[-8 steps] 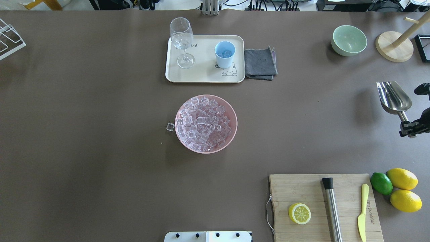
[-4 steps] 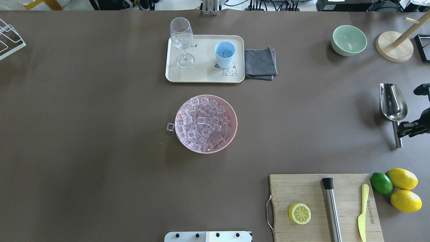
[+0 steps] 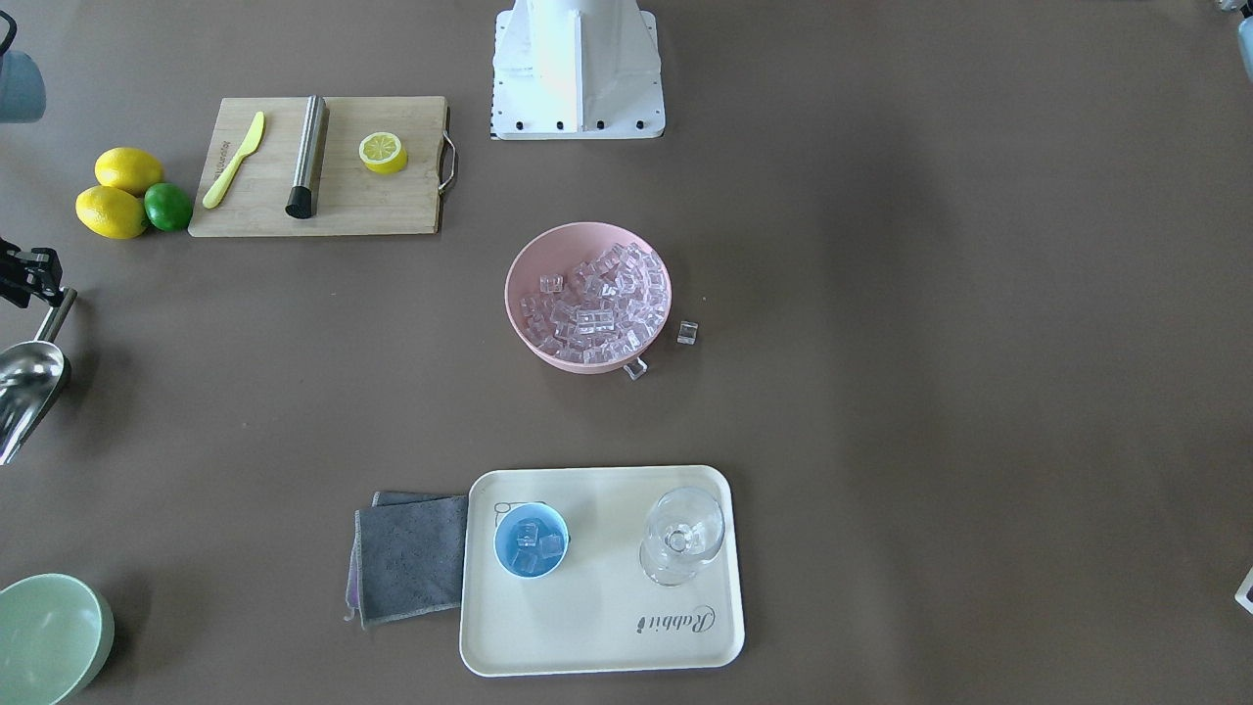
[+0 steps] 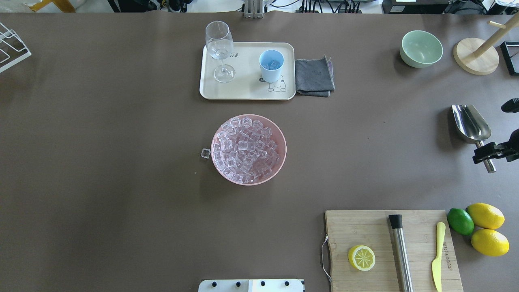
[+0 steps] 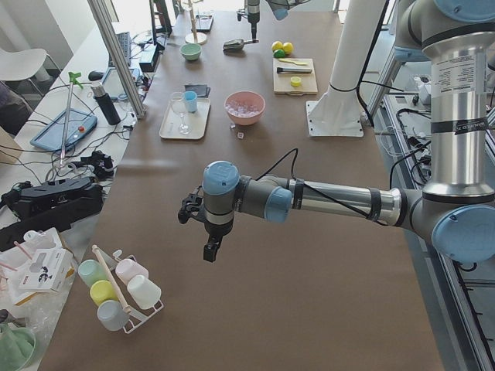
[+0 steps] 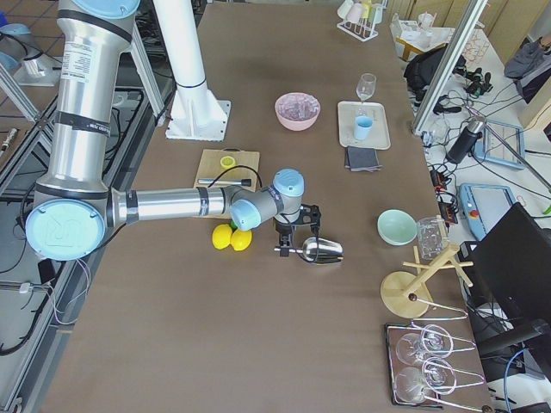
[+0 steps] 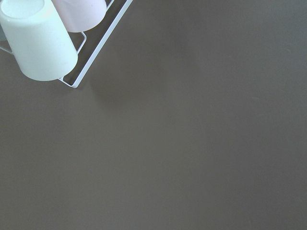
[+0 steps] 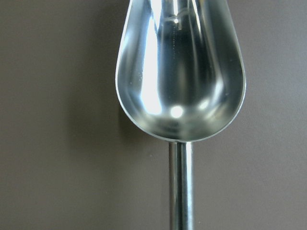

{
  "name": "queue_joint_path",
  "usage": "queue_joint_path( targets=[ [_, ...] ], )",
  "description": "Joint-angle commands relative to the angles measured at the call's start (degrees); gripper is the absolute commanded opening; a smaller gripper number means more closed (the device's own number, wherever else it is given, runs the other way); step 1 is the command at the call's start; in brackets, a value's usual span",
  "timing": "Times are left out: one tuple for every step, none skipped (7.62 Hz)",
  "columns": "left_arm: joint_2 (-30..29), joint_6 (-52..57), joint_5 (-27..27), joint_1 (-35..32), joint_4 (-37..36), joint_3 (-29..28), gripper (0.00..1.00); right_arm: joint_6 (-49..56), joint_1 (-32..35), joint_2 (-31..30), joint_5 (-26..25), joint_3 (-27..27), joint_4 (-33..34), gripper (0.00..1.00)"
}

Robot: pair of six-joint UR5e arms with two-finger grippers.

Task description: Put ice in cup with scoop

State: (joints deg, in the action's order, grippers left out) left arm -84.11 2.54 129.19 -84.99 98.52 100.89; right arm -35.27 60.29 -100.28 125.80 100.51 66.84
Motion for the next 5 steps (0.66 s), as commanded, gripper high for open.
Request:
queue_joint_path(
  targets=[
    [0.0,-0.08,0.01,0.0,0.0,-0.08,0.99,3.34,3.32,-1.84,1.71,1.44,0.05,1.0],
    [0.0,-0.08,-0.08,0.0,0.0,-0.08,0.99,8.41,6.91,-2.19,4.42,1.09,0.74,1.0],
    [0.0,-0.08,-0.08,0.0,0.0,-0.08,0.99,10.9,10.08,-3.85,5.49,1.18,0.58,1.0],
    [0.0,-0.08,-0.08,0.0,0.0,-0.08,0.99,17.8,14.11,-4.74,6.11,0.13,0.92,1.0],
    [0.0,-0.08,-0.08,0.0,0.0,-0.17,0.99,20.91,17.63,-5.7,8.29,-0.49,0.84,1.0]
  ],
)
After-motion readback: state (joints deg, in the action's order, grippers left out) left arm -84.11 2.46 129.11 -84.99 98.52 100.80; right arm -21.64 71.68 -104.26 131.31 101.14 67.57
